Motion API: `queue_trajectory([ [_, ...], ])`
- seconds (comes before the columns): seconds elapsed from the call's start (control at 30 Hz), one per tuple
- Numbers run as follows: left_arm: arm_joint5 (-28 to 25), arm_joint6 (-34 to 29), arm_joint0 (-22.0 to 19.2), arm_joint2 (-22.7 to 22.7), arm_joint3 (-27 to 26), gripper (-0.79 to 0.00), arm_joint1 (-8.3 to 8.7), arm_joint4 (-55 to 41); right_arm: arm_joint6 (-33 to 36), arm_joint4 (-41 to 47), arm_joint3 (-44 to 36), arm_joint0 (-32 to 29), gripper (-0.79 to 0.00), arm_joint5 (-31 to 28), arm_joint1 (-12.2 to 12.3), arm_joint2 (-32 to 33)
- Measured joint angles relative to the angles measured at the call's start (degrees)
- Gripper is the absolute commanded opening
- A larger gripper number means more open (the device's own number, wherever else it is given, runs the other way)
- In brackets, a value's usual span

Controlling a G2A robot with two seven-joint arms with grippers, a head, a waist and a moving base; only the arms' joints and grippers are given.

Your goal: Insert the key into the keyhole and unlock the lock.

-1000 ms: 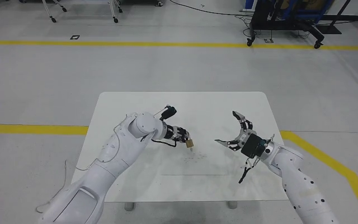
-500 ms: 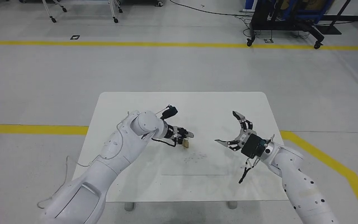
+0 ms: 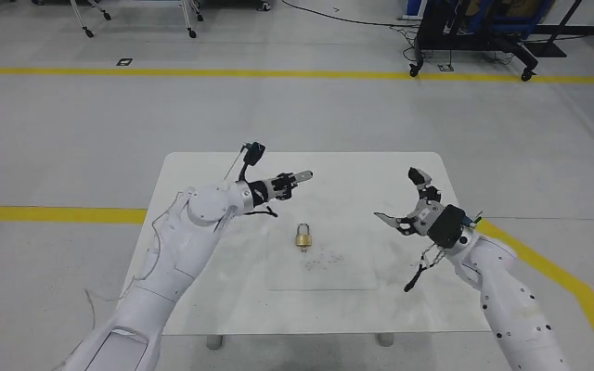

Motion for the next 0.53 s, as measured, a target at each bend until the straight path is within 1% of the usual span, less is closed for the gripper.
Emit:
queue_trajectory([
  [0.07, -3.83, 3.8, 4.19, -4.49, -4.49, 0.0, 1.03, -0.92, -3.04, 3.59, -0.04, -0.42, 0.0, -0.1, 0.14, 2.47],
  [0.13, -5.78, 4.9, 7.15, -6.89, -7.17, 0.0, 1.48, -2.43, -7.05, 5.05, -0.36, -0.69, -0.001, -0.78, 0.21, 3.44],
  [0.17, -5.93, 4.68, 7.57, -7.1, -7.42, 0.0, 1.5, -2.73, -8.22, 5.06, -0.4, -0.71, -0.001, -0.83, 0.21, 3.45],
  [0.27, -5.76, 4.44, 7.11, -6.86, -7.13, 0.0, 1.47, -2.54, -5.99, 4.89, -0.38, -0.68, -0.001, -0.76, 0.2, 3.34],
  [0.4, -5.72, 4.51, 7.17, -6.89, -7.17, 0.0, 1.48, -2.36, -5.69, 4.89, -0.41, -0.71, 0.0, -0.67, 0.19, 3.34],
  [0.53, -5.05, 6.08, 8.87, -7.89, -8.36, 0.0, 1.77, 0.99, -3.65, 5.21, -1.02, -1.32, -0.001, 0.92, -0.07, 3.39],
])
